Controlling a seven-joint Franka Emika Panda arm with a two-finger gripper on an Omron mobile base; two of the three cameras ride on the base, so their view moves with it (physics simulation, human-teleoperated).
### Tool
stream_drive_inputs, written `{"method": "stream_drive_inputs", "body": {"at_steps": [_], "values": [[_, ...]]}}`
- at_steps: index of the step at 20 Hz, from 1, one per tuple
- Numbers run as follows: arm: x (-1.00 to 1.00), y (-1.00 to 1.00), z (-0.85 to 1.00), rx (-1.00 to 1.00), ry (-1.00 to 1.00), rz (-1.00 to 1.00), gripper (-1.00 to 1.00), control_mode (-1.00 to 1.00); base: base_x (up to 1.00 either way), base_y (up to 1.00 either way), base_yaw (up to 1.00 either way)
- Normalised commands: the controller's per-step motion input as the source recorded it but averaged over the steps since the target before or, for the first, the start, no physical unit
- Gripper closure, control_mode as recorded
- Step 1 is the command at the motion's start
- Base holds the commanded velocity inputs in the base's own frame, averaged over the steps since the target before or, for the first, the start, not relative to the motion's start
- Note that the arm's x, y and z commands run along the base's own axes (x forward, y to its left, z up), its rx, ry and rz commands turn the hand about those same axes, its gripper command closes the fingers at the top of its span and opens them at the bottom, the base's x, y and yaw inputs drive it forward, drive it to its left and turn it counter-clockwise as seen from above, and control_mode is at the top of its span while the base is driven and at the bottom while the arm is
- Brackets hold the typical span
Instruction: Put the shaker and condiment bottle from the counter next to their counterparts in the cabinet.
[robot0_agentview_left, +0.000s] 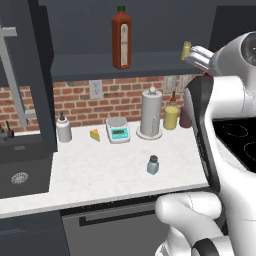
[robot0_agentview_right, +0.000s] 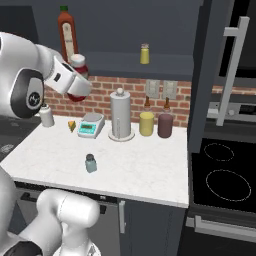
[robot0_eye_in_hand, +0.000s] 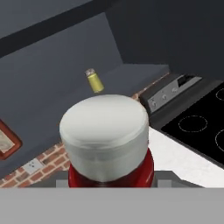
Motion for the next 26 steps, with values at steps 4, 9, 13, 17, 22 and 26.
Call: {"method": "stream_drive_inputs", "body": {"at_steps": [4, 9, 13, 17, 22, 26], "values": [[-0.12, 0.00, 0.88, -0.04, 0.14, 0.00, 1.00, -1.00, 0.00, 0.00, 0.00], [0.13, 0.18, 0.18, -0.22, 0.12, 0.05, 1.00, -1.00, 0.00, 0.00, 0.00], [0.37, 0.19, -0.20, -0.35, -0.03, 0.22, 1.00, -1.00, 0.00, 0.00, 0.00], [0.63, -0.16, -0.03, -0.08, -0.07, 0.22, 1.00, -1.00, 0.00, 0.00, 0.00], [0.31, -0.11, -0.10, -0.04, -0.01, 0.06, 1.00, -1.00, 0.00, 0.00, 0.00], [0.25, 0.00, -0.41, -0.18, 0.00, 0.01, 1.00, -1.00, 0.00, 0.00, 0.00]]}}
